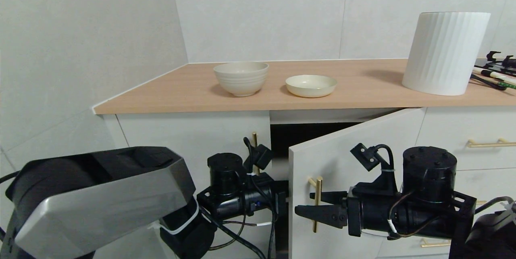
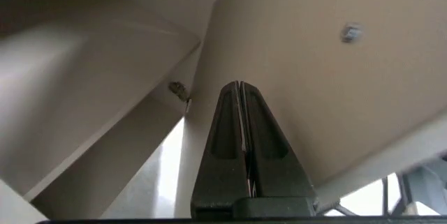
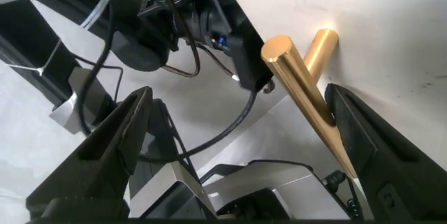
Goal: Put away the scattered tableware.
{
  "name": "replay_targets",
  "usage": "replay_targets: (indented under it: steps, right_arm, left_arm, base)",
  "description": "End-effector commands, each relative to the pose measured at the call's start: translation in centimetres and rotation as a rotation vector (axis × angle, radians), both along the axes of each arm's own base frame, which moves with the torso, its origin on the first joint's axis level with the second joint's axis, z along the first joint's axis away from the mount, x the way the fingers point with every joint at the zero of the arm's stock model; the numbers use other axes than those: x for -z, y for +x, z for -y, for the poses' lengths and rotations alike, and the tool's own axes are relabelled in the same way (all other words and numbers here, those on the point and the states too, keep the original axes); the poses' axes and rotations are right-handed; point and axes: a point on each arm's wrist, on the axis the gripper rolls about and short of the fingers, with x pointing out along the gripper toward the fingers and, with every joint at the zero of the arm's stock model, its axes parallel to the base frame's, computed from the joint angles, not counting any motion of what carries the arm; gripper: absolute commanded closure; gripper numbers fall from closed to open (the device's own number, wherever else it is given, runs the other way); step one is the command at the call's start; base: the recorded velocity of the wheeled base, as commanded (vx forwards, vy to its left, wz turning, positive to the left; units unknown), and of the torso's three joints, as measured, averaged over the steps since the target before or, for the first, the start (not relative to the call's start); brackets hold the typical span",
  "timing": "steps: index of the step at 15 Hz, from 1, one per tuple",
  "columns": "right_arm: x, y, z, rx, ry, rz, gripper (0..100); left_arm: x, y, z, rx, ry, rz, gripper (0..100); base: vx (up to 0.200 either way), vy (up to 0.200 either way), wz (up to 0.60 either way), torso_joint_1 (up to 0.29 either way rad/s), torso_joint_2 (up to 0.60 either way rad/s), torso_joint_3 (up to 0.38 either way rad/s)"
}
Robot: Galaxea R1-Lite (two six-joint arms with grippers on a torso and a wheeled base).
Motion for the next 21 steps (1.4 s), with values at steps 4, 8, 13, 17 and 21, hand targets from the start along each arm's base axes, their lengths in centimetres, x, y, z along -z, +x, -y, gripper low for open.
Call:
replay_targets:
  steps: [4,8,13,17,21]
  right_arm:
    - [-0.3,-0.6,2.8,0.088,-0.013,0.008,0]
    - [0.6,-4.6,6.5,0.135,-0.107,0.049,0]
    - [2.4,-8.7,7.6,0.238,-0.259,0.042,0]
    - [1.8,-9.8,7.6,0.218,-0.232,0.011,0]
    - [1.8,-9.8,7.6,0.215,-0.229,0.013,0]
  left_arm:
    - [-0.1,-0.5,0.8,0.022,-0.007,0.009,100]
    - [-1.0,-1.0,0.4,0.019,-0.031,0.028,100]
    - [-2.8,-2.0,0.5,0.033,-0.077,-0.009,100]
    - [-3.4,-2.2,1.2,0.053,-0.075,-0.022,100]
    - [-3.8,-1.8,2.6,0.071,-0.04,-0.068,100]
  base:
    - [0.0,0.0,0.0,0.0,0.0,0.0]
    - [0.0,0.0,0.0,0.0,0.0,0.0]
    - [0.0,0.0,0.0,0.0,0.0,0.0]
    - [-0.05,0.0,0.0,-0.002,0.0,0.001]
    - [-0.2,0.0,0.0,0.005,0.01,0.006]
